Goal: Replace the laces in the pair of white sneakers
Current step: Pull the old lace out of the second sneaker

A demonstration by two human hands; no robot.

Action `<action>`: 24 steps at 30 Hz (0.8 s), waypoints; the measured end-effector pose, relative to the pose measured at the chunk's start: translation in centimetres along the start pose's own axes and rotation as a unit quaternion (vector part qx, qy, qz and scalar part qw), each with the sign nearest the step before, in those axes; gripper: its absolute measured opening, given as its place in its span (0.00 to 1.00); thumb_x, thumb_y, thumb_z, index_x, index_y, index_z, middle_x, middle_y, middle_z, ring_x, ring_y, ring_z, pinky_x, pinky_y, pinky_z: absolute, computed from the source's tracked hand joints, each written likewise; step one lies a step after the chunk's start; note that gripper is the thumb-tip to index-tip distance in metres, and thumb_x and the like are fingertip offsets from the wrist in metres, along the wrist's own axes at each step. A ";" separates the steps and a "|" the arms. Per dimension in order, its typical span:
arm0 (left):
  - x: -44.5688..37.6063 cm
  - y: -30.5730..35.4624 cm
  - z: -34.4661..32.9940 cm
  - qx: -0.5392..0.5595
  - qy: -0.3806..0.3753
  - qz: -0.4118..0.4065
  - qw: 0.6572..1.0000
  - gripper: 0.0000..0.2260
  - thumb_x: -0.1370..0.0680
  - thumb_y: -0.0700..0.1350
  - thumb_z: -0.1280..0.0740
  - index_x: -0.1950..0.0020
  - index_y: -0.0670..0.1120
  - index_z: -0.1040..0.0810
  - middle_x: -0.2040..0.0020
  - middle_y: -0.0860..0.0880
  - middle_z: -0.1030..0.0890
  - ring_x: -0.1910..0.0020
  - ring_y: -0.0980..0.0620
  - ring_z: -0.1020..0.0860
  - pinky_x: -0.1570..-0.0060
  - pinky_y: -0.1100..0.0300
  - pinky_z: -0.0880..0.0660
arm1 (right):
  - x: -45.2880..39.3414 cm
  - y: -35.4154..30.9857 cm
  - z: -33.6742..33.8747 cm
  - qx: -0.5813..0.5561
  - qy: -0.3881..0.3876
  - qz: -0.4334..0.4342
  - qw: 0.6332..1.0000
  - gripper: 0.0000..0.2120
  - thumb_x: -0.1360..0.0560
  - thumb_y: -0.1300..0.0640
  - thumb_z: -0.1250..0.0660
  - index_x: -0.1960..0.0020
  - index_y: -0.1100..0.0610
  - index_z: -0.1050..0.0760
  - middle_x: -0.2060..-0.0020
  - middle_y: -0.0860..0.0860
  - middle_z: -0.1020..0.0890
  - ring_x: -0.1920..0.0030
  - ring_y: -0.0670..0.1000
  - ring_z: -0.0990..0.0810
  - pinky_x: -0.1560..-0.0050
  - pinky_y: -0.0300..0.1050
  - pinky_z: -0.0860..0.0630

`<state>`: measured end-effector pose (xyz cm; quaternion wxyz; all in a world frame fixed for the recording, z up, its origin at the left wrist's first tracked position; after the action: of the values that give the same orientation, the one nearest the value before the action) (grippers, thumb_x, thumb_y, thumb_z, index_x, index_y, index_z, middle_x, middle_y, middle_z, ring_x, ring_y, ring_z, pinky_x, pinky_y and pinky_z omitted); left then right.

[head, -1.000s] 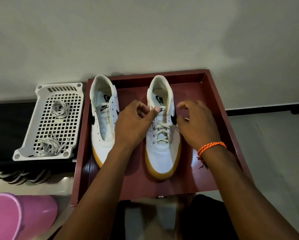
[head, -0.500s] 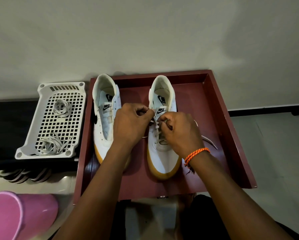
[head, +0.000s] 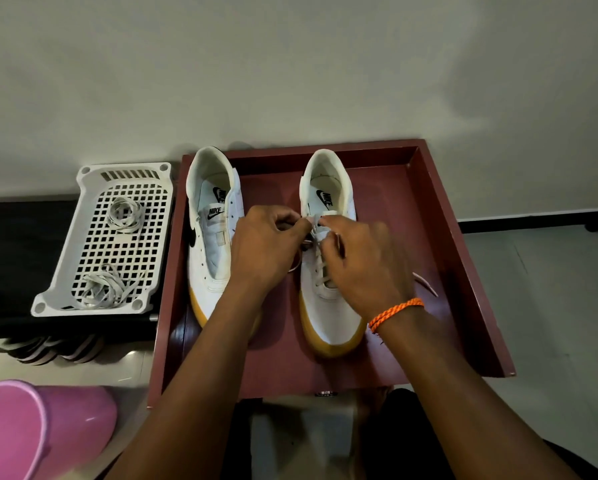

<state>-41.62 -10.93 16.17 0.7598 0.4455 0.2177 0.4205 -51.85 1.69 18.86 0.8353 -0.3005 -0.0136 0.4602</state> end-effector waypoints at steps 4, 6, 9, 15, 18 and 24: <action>0.1 0.2 -0.1 -0.001 -0.007 -0.014 1.000 0.11 0.20 0.52 0.26 0.61 0.51 0.13 0.67 0.54 0.15 0.66 0.55 0.16 0.57 0.47 0.17 | 0.3 0.9 -1.9 0.005 -0.065 -0.007 0.998 0.10 0.19 0.54 0.37 0.57 0.52 0.21 0.70 0.49 0.22 0.67 0.52 0.24 0.66 0.47 0.33; 0.1 0.3 -0.2 0.000 -0.011 -0.023 1.000 0.11 0.20 0.52 0.27 0.61 0.51 0.14 0.67 0.54 0.15 0.66 0.55 0.16 0.59 0.47 0.17 | -0.1 1.5 -1.5 -0.039 -0.069 -0.032 0.996 0.11 0.22 0.52 0.36 0.60 0.54 0.20 0.71 0.48 0.21 0.69 0.50 0.24 0.67 0.50 0.27; 0.1 0.2 -0.3 0.000 -0.017 -0.025 1.000 0.11 0.19 0.52 0.27 0.60 0.51 0.15 0.66 0.54 0.15 0.66 0.55 0.16 0.59 0.47 0.17 | -1.0 2.6 0.3 -0.093 -0.017 -0.093 0.991 0.14 0.28 0.48 0.35 0.66 0.57 0.22 0.74 0.51 0.22 0.72 0.50 0.22 0.69 0.50 0.25; -0.1 -0.1 -0.3 0.012 -0.026 -0.017 0.999 0.12 0.22 0.54 0.29 0.61 0.50 0.15 0.66 0.52 0.15 0.64 0.50 0.15 0.56 0.42 0.18 | -1.4 3.4 3.0 -0.118 0.054 -0.084 0.988 0.10 0.25 0.55 0.35 0.58 0.53 0.14 0.69 0.48 0.16 0.69 0.47 0.19 0.65 0.50 0.22; 0.0 -0.1 -0.4 0.021 -0.028 -0.017 0.999 0.11 0.21 0.53 0.29 0.60 0.49 0.15 0.66 0.52 0.15 0.64 0.50 0.15 0.55 0.42 0.17 | -0.8 1.7 0.8 -0.081 -0.022 -0.034 0.996 0.17 0.23 0.50 0.39 0.40 0.47 0.15 0.60 0.50 0.13 0.61 0.52 0.16 0.58 0.53 0.19; -0.1 -0.4 -0.7 0.065 -0.049 0.004 0.997 0.11 0.18 0.48 0.28 0.58 0.46 0.17 0.64 0.49 0.14 0.68 0.46 0.14 0.55 0.38 0.16 | 0.2 0.6 -1.6 0.054 -0.070 0.005 0.996 0.11 0.18 0.51 0.41 0.48 0.50 0.19 0.64 0.52 0.18 0.61 0.58 0.20 0.61 0.52 0.25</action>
<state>-41.97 -10.73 15.49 0.7374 0.5149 0.2046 0.3864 -51.73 1.30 17.22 0.8450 -0.2223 -0.0459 0.4842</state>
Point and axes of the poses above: each hand's wrist, its own x-axis away from the middle knuckle, its own z-axis out of the back of the hand, y = z × x, the point moved 7 cm from there along -x, towards the middle knuckle
